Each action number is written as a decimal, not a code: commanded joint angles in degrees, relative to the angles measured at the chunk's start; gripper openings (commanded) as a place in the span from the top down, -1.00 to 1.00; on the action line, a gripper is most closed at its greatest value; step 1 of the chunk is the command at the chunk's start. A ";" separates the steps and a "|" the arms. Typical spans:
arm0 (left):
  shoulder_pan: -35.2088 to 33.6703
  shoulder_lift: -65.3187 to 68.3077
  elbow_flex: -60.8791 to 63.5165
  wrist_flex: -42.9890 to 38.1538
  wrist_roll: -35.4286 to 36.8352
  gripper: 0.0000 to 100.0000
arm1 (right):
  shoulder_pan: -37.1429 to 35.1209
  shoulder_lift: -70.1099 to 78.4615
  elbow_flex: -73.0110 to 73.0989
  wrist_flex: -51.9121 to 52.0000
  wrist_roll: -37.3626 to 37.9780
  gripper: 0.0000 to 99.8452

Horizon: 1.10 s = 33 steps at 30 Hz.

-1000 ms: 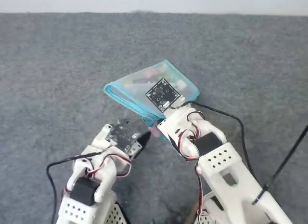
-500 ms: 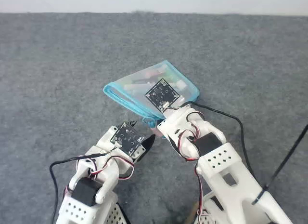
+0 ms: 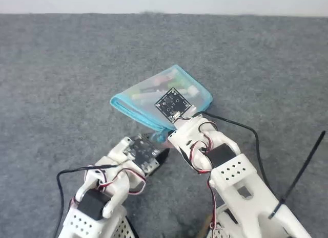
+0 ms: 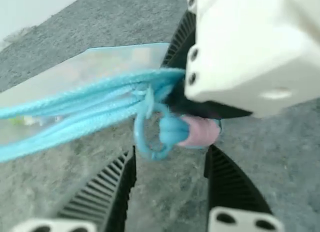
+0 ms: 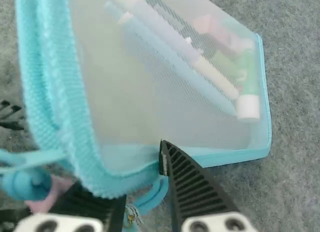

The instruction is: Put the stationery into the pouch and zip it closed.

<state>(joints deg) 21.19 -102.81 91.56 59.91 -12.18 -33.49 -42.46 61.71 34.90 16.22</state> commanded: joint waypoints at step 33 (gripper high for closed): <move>-2.02 0.35 -5.93 -2.55 6.51 0.46 | 3.30 -2.51 -10.20 -0.84 4.13 0.99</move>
<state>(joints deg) 18.55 -102.81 88.84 59.74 -9.63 -28.48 -42.81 55.21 34.46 19.56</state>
